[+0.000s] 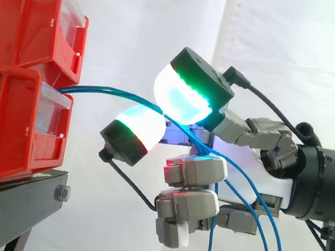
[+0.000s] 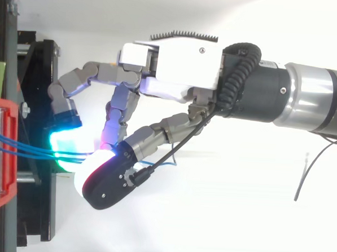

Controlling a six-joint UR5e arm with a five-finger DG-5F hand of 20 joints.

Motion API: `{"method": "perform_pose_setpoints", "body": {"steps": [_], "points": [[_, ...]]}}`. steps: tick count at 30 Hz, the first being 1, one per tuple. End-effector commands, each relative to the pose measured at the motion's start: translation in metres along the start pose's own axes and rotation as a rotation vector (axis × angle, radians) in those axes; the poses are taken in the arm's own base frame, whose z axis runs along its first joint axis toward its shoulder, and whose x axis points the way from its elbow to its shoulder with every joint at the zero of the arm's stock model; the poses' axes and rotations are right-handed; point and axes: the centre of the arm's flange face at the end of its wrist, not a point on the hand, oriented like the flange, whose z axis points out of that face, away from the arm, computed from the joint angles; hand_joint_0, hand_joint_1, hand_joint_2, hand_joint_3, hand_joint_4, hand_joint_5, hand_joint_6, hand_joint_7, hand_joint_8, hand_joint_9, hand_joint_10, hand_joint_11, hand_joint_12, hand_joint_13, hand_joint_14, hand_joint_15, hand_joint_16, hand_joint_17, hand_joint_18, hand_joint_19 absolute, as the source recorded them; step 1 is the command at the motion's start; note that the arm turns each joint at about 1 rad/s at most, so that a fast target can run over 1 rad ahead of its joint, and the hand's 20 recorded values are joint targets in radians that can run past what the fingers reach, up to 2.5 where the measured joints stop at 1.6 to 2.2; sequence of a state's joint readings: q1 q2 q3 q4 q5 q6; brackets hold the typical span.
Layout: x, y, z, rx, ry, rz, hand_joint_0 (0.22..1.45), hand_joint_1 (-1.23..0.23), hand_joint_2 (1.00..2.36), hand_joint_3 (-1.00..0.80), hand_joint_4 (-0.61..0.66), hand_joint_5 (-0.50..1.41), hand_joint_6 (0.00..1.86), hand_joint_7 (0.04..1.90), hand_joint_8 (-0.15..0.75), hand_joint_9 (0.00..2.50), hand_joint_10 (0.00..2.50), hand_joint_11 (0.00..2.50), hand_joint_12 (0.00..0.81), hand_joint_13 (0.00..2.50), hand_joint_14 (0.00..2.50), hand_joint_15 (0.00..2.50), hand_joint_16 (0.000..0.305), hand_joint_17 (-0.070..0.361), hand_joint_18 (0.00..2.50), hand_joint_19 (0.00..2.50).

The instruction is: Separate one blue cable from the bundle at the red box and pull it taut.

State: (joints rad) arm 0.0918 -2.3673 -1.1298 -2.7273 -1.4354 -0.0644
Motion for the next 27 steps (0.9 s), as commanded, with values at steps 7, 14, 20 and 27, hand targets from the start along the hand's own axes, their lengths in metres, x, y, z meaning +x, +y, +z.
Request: {"method": "perform_pose_setpoints", "body": {"steps": [7, 14, 20, 27], "points": [[0.0001, 0.0001, 0.0, -0.001, -0.001, 0.0, 0.59, -0.58, 1.02, -0.27, 0.05, -0.05, 0.63, 1.36, 0.26, 1.35, 0.03, 1.24, 0.326, 1.24, 0.03, 1.42, 0.049, 0.111, 0.87, 1.03], [0.0013, 0.0001, 0.0, -0.001, 0.001, 0.0, 0.61, -0.52, 1.02, -0.2, 0.15, -0.05, 0.59, 1.48, 0.293, 1.34, 0.03, 1.26, 0.357, 1.25, 0.03, 1.39, 0.055, 0.124, 0.9, 1.0], [0.0013, 0.0001, 0.0, -0.001, 0.001, 0.0, 0.61, -0.47, 1.02, -0.24, 0.17, -0.08, 0.71, 1.38, 0.296, 1.33, 0.03, 1.29, 0.34, 1.24, 0.03, 1.39, 0.052, 0.117, 0.9, 1.01], [-0.001, -0.0001, -0.0003, 0.001, -0.001, 0.0, 0.6, -0.49, 1.01, -0.32, 0.14, -0.1, 0.78, 1.34, 0.292, 1.32, 0.03, 1.31, 0.326, 1.23, 0.03, 1.4, 0.05, 0.112, 0.89, 1.02]]}}
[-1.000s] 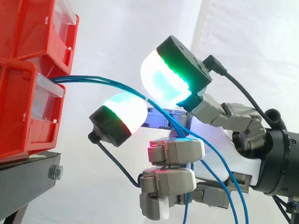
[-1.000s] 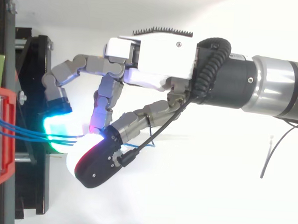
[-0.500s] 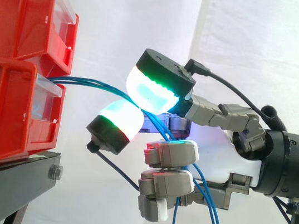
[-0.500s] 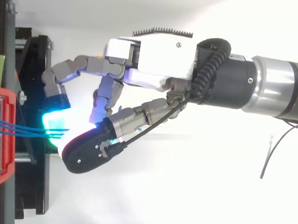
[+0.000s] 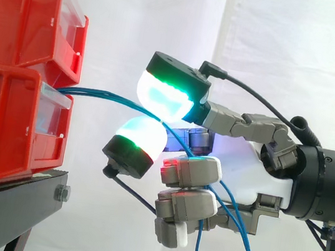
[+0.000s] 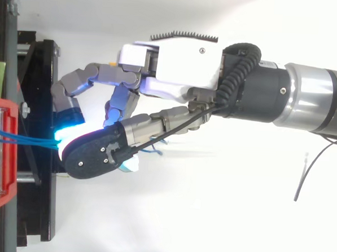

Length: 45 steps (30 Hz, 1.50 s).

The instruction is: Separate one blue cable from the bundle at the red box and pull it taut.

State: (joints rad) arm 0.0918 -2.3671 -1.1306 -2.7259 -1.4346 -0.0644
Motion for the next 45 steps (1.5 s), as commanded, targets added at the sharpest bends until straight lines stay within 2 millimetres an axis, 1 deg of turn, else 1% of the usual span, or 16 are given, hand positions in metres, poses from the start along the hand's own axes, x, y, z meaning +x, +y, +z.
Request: {"method": "perform_pose_setpoints", "body": {"steps": [1, 4, 5, 11, 14, 16, 18, 22, 23, 24, 25, 26, 28, 30, 36, 45], "points": [[-0.0009, 0.0001, 0.0, 0.0, 0.0, 0.0, 0.6, -0.49, 1.01, -0.34, 0.14, -0.1, 0.79, 1.33, 0.288, 1.32, 0.03, 1.33, 0.327, 1.23, 0.03, 1.4, 0.05, 0.112, 0.9, 1.01], [-0.0019, 0.0, -0.0001, 0.0, 0.0, 0.0, 0.62, -0.5, 1.01, -0.42, 0.13, -0.11, 0.81, 1.31, 0.279, 1.34, 0.03, 1.38, 0.326, 1.24, 0.03, 1.39, 0.049, 0.111, 0.9, 1.01], [-0.0007, -0.0013, -0.0002, 0.003, 0.002, 0.0, 0.61, -0.5, 1.0, -0.49, 0.12, -0.11, 0.82, 1.3, 0.276, 1.35, 0.03, 1.39, 0.325, 1.25, 0.03, 1.4, 0.05, 0.112, 0.9, 1.0], [-0.0021, -0.0002, -0.0003, 0.001, -0.002, 0.0, 0.54, -0.49, 1.0, -0.5, 0.11, -0.11, 0.83, 1.28, 0.294, 1.37, 0.03, 1.39, 0.349, 1.26, 0.03, 1.39, 0.052, 0.117, 0.94, 0.99], [-0.0009, 0.0001, 0.0, 0.0, 0.0, 0.0, 0.61, -0.59, 1.0, -0.5, 0.08, -0.1, 0.84, 1.29, 0.273, 1.38, 0.03, 1.42, 0.32, 1.25, 0.03, 1.4, 0.049, 0.11, 0.93, 1.0], [-0.0009, -0.0008, -0.0006, 0.003, 0.0, 0.0, 0.63, -0.63, 1.0, -0.47, 0.06, -0.1, 0.84, 1.3, 0.276, 1.38, 0.03, 1.43, 0.323, 1.25, 0.03, 1.41, 0.049, 0.109, 0.93, 0.98], [-0.001, -0.0001, -0.0002, 0.001, -0.002, 0.0, 0.62, -0.68, 1.01, -0.36, 0.06, -0.11, 0.85, 1.33, 0.283, 1.35, 0.03, 1.42, 0.324, 1.25, 0.03, 1.41, 0.049, 0.11, 0.92, 0.97], [-0.0009, 0.0004, 0.0003, -0.003, 0.0, 0.0, 0.63, -0.76, 1.02, -0.28, 0.08, -0.12, 0.87, 1.33, 0.286, 1.31, 0.03, 1.42, 0.331, 1.23, 0.03, 1.4, 0.049, 0.111, 0.9, 0.96], [-0.0021, -0.0004, -0.0002, -0.002, -0.002, 0.0, 0.65, -0.84, 1.02, -0.26, 0.06, -0.13, 0.88, 1.32, 0.279, 1.27, 0.03, 1.4, 0.333, 1.22, 0.03, 1.41, 0.05, 0.113, 0.9, 0.94], [-0.0009, -0.0003, -0.0001, -0.002, 0.0, 0.0, 0.68, -0.86, 1.02, -0.27, 0.03, -0.14, 0.88, 1.35, 0.285, 1.27, 0.03, 1.4, 0.327, 1.2, 0.03, 1.4, 0.05, 0.113, 0.89, 0.93], [-0.001, 0.0004, 0.0003, -0.003, -0.002, 0.0, 0.74, -0.89, 1.01, -0.33, -0.03, -0.15, 0.89, 1.41, 0.281, 1.26, 0.03, 1.39, 0.328, 1.2, 0.03, 1.38, 0.05, 0.113, 0.89, 0.91], [-0.001, 0.0004, 0.0003, -0.003, -0.002, 0.0, 0.79, -0.87, 1.0, -0.49, -0.11, -0.15, 0.9, 1.44, 0.27, 1.26, 0.03, 1.39, 0.32, 1.2, 0.03, 1.38, 0.05, 0.112, 0.88, 0.89], [-0.0022, 0.0003, 0.0002, -0.003, -0.003, 0.0, 0.81, -0.86, 1.0, -0.5, -0.17, -0.16, 0.9, 1.53, 0.272, 1.27, 0.03, 1.4, 0.315, 1.2, 0.03, 1.36, 0.049, 0.11, 0.88, 0.87], [-0.0009, -0.0003, -0.0001, -0.002, 0.0, 0.0, 0.8, -0.85, 1.0, -0.5, -0.21, -0.16, 0.91, 1.5, 0.262, 1.28, 0.03, 1.41, 0.321, 1.2, 0.03, 1.36, 0.049, 0.11, 0.89, 0.83], [-0.0019, -0.0009, -0.0007, 0.003, 0.0, -0.001, 0.74, -0.88, 1.0, -0.5, -0.19, -0.14, 0.92, 1.48, 0.267, 1.3, 0.03, 1.42, 0.331, 1.2, 0.03, 1.35, 0.048, 0.107, 0.88, 0.84], [-0.0044, -0.001, -0.0008, 0.003, -0.003, -0.001, 0.65, -0.88, 1.0, -0.5, -0.05, -0.12, 0.91, 1.38, 0.274, 1.34, 0.03, 1.44, 0.325, 1.21, 0.03, 1.35, 0.047, 0.105, 0.88, 0.87]]}}
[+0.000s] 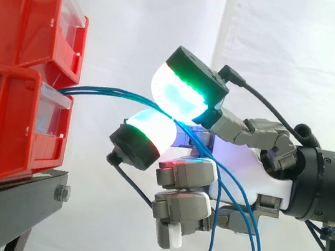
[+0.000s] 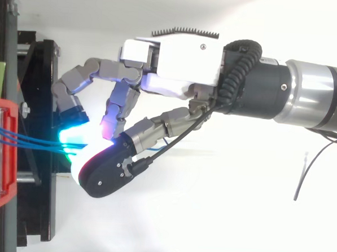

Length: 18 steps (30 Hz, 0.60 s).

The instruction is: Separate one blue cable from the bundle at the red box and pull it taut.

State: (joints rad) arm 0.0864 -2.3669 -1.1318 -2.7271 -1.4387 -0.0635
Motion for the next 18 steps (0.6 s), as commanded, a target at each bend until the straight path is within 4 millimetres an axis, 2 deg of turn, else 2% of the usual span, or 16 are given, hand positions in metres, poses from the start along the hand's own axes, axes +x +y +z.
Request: {"method": "perform_pose_setpoints", "body": {"steps": [1, 7, 11, 18], "points": [[-0.0005, -0.0002, -0.0001, 0.001, -0.002, -0.001, 0.64, -0.88, 1.0, -0.5, -0.05, -0.12, 0.91, 1.37, 0.274, 1.34, 0.03, 1.43, 0.328, 1.21, 0.03, 1.36, 0.047, 0.105, 0.88, 0.87], [-0.0005, 0.0001, 0.0002, -0.002, -0.002, -0.001, 0.57, -0.9, 1.0, -0.5, -0.01, -0.11, 0.9, 1.29, 0.279, 1.36, 0.03, 1.43, 0.331, 1.22, 0.03, 1.36, 0.048, 0.108, 0.89, 0.89], [0.0007, 0.0006, 0.0003, -0.001, 0.0, -0.001, 0.53, -0.9, 1.0, -0.5, 0.02, -0.11, 0.89, 1.3, 0.284, 1.36, 0.03, 1.43, 0.342, 1.23, 0.03, 1.36, 0.05, 0.113, 0.92, 0.9], [0.0008, -0.0001, -0.0001, 0.001, 0.001, 0.001, 0.49, -0.81, 1.0, -0.5, 0.04, -0.12, 0.88, 1.22, 0.301, 1.36, 0.03, 1.4, 0.36, 1.25, 0.03, 1.36, 0.053, 0.119, 0.94, 0.9]]}}
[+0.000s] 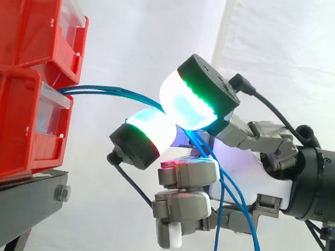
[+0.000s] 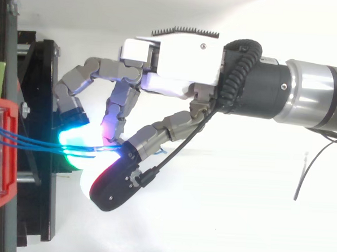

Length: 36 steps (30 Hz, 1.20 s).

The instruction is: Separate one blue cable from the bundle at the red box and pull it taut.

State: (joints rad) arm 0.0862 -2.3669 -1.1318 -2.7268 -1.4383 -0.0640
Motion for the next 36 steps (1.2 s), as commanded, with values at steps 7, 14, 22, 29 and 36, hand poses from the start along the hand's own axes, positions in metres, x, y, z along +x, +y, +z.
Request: {"method": "perform_pose_setpoints", "body": {"steps": [7, 14, 22, 29, 36], "points": [[-0.0002, 0.0004, 0.0001, 0.001, 0.0, -0.001, 0.55, -0.66, 1.0, -0.5, 0.04, -0.13, 0.83, 1.22, 0.277, 1.34, 0.03, 1.41, 0.34, 1.24, 0.03, 1.38, 0.05, 0.112, 0.92, 0.94], [-0.0001, -0.0002, -0.0001, 0.001, 0.002, -0.001, 0.54, -0.72, 1.0, -0.5, 0.05, -0.14, 0.81, 1.19, 0.274, 1.29, 0.03, 1.4, 0.347, 1.2, 0.03, 1.37, 0.051, 0.115, 0.88, 0.95], [-0.0001, -0.0002, -0.0001, 0.001, 0.002, -0.001, 0.55, -0.71, 1.0, -0.5, 0.05, -0.14, 0.76, 1.17, 0.273, 1.19, 0.03, 1.33, 0.373, 1.04, 0.03, 1.24, 0.052, 0.118, 0.81, 0.95], [-0.0001, -0.0003, -0.0003, 0.002, 0.002, 0.001, 0.65, -0.79, 1.01, -0.42, 0.02, -0.16, 0.8, 1.21, 0.264, 1.14, 0.03, 1.32, 0.36, 1.02, 0.03, 1.24, 0.051, 0.114, 0.78, 0.96], [0.0008, 0.0006, 0.0003, -0.001, 0.0, 0.0, 0.74, -0.88, 1.0, -0.45, -0.04, -0.18, 0.85, 1.28, 0.255, 1.09, 0.03, 1.29, 0.359, 0.99, 0.03, 1.2, 0.052, 0.116, 0.78, 0.88]]}}
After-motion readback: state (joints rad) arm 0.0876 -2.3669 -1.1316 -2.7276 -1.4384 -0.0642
